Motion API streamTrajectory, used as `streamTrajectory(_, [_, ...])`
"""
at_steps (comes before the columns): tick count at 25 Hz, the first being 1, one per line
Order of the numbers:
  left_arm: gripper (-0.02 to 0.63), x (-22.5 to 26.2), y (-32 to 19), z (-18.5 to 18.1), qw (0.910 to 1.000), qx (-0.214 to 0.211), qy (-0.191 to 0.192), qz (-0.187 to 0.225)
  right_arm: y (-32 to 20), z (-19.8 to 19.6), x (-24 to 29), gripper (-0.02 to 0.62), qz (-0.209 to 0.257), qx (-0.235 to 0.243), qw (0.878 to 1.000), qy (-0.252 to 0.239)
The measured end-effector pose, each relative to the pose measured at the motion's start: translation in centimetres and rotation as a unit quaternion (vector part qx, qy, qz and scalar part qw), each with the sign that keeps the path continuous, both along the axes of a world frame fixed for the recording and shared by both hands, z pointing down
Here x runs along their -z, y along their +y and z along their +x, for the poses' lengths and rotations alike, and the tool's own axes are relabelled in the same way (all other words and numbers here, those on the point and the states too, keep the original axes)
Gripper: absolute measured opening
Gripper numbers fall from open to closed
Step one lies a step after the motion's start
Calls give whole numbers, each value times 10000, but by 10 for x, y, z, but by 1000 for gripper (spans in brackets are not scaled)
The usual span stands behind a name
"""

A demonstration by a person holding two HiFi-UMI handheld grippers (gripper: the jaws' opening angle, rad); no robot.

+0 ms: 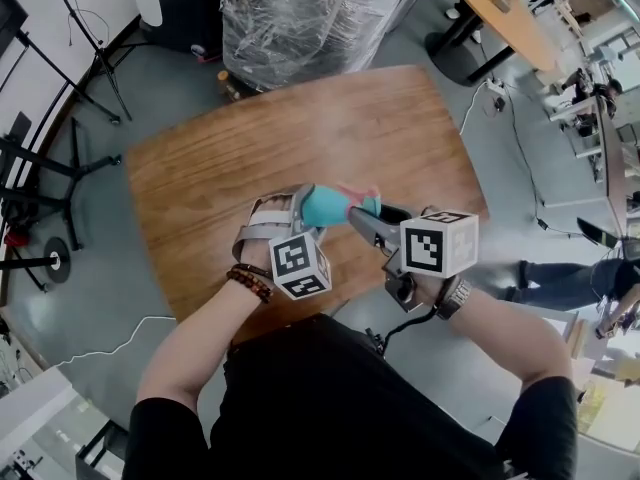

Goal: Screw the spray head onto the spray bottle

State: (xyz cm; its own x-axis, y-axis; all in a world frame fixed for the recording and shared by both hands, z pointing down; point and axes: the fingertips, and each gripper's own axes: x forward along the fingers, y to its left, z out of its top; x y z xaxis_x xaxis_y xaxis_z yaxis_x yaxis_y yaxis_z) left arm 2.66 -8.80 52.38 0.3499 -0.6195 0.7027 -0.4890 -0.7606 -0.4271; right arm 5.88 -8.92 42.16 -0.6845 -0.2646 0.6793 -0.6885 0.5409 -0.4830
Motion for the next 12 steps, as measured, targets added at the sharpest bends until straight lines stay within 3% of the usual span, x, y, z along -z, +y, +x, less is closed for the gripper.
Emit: streamTrajectory(12, [399,-1,5,5,9969,-133,667,-392,6,5,25,193,883,1127,9887,450])
